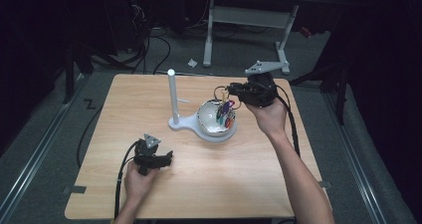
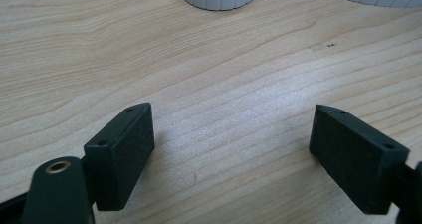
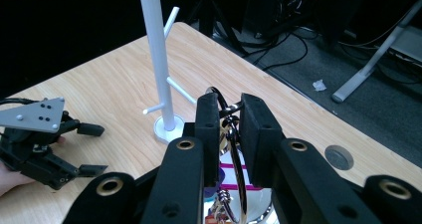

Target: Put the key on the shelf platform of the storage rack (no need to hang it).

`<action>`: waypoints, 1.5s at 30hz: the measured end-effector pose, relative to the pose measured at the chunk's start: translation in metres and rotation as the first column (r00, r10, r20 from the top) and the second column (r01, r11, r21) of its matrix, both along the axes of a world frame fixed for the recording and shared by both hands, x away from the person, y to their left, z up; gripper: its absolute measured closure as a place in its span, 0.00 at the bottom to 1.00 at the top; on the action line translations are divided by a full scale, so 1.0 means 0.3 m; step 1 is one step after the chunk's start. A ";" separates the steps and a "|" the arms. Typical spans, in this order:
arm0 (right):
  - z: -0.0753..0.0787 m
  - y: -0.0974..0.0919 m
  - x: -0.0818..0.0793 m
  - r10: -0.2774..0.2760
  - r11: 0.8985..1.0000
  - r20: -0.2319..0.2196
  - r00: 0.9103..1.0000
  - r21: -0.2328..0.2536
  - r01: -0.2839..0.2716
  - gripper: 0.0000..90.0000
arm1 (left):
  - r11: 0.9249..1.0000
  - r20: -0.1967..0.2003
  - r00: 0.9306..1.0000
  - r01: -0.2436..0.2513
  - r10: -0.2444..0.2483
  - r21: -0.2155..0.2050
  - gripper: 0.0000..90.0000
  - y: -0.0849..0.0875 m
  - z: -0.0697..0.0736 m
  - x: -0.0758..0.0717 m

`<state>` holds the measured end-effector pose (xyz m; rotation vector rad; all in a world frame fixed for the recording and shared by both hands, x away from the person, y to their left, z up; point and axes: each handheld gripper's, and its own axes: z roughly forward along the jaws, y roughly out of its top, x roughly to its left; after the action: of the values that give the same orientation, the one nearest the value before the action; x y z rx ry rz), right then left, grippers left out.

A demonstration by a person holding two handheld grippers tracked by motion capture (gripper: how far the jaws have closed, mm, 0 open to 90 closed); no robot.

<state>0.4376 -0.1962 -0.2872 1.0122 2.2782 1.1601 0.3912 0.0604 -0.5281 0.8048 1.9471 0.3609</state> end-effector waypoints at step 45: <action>-0.265 0.055 0.074 0.006 0.999 -0.117 0.993 0.041 -0.001 0.88 | 1.000 0.008 1.000 0.009 -0.009 0.010 0.20 0.001 -0.002 0.001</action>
<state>0.4600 -0.1797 -0.3668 1.1203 2.3555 1.1825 0.3914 0.0606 -0.5288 0.8174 1.9353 0.3681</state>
